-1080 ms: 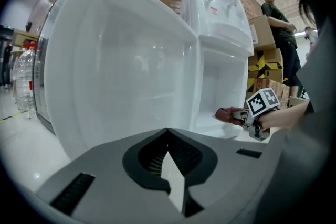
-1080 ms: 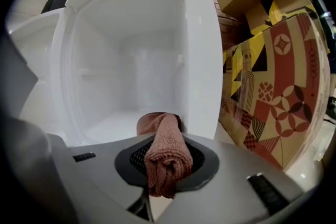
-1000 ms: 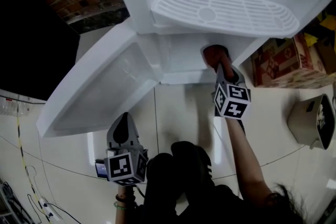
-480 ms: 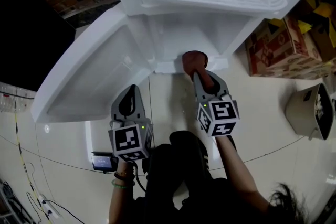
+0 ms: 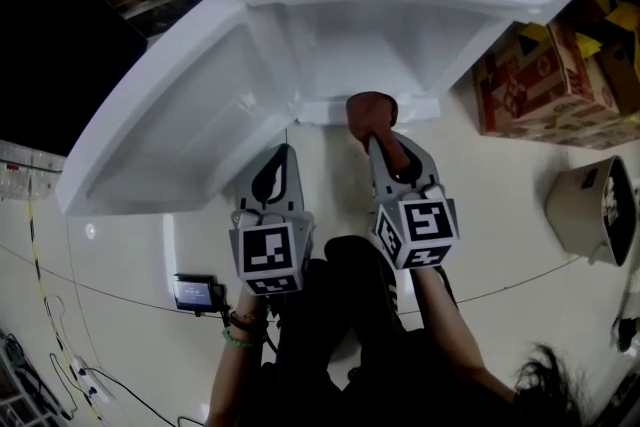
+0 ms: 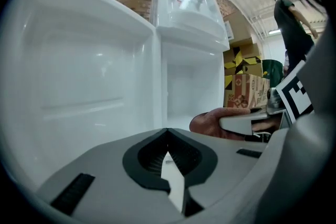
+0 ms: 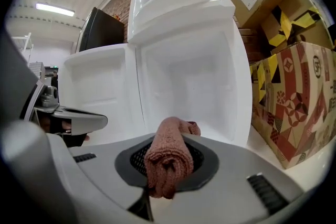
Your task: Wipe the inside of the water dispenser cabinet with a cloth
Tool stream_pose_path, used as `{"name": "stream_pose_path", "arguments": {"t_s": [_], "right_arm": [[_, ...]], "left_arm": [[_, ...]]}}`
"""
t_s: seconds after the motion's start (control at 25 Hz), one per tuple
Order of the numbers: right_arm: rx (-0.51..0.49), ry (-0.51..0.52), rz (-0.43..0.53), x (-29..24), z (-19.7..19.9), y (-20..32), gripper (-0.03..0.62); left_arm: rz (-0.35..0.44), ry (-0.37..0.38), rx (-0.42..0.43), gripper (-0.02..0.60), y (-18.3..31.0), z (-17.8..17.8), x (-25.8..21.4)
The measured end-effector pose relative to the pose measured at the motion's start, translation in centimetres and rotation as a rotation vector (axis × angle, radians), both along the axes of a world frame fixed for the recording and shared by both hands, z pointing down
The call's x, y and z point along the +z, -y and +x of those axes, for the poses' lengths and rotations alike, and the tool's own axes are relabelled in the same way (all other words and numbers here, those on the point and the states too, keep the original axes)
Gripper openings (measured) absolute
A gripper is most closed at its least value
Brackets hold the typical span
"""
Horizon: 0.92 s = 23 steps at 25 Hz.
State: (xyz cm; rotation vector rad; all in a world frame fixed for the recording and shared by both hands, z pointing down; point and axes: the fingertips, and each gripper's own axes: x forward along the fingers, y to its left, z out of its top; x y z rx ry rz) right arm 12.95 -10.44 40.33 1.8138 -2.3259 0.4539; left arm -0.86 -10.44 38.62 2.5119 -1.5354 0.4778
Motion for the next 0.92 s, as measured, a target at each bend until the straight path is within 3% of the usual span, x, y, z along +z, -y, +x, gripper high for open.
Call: {"name": "stream_pose_path", "arguments": {"t_s": [0.92], "right_arm": [[-0.032,-0.002,-0.009,0.5,-0.6,-1.1,0.069]], "left_arm": [[-0.023,0.004,-0.01,0.003,-0.9,0.1,0.4]]}}
